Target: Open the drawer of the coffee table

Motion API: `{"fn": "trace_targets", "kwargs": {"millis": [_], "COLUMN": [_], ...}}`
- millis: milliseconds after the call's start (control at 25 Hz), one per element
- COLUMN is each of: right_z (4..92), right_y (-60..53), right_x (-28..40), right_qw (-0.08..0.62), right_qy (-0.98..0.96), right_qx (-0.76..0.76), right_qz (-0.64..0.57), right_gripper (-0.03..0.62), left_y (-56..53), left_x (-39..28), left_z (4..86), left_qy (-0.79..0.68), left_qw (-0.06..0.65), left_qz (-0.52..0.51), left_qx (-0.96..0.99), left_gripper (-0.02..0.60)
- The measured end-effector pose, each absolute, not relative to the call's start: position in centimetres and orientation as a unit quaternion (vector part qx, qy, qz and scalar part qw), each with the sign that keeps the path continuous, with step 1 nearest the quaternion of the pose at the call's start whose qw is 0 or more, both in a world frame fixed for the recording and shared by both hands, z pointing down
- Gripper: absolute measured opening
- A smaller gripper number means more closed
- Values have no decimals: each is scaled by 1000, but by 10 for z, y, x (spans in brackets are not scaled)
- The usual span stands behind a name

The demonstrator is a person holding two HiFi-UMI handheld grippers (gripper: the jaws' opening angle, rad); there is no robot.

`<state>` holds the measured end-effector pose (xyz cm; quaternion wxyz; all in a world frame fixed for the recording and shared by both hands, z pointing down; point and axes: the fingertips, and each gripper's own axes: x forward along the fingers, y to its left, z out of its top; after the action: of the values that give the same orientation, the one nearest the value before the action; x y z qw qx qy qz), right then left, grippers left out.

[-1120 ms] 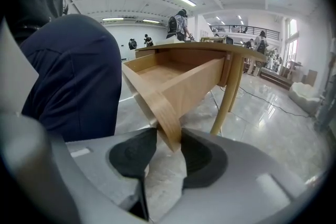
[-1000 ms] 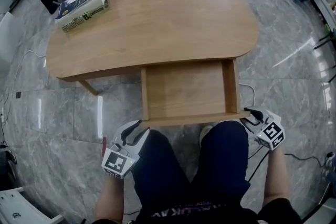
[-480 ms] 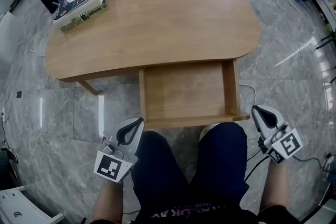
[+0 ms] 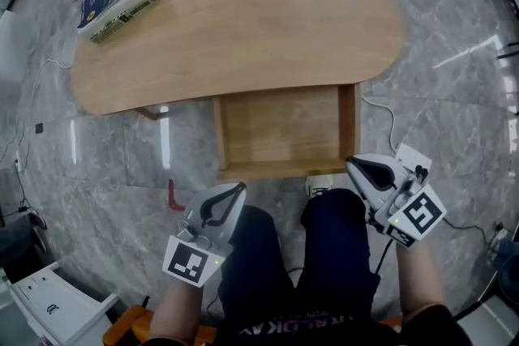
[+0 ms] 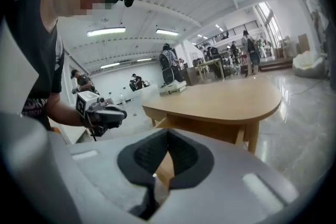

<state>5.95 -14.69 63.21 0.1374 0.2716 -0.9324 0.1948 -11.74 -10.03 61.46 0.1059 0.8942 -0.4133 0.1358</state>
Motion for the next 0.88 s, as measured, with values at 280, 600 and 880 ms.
{"fn": "trace_targets", "kwargs": {"millis": [280,600,880], "right_z": [526,342,236], "right_y": [-103,-26,28], "right_x": [52,19,-10], "right_qw": [215,230,168], "right_qy": [-929,-929,-924], "right_qx": [232,209,258], "right_qz": [195,201,226], "right_gripper": [2,2,2], "left_y": [-62,-9,65], "left_x": [-71,-41,-53], "left_z": [498,308,220], "left_qy": [-357,-341,-310], "left_qw": [145,203,169], "left_qz": [186,145,152], "left_qx": [904,906,923], "left_gripper": [6,6,6]}}
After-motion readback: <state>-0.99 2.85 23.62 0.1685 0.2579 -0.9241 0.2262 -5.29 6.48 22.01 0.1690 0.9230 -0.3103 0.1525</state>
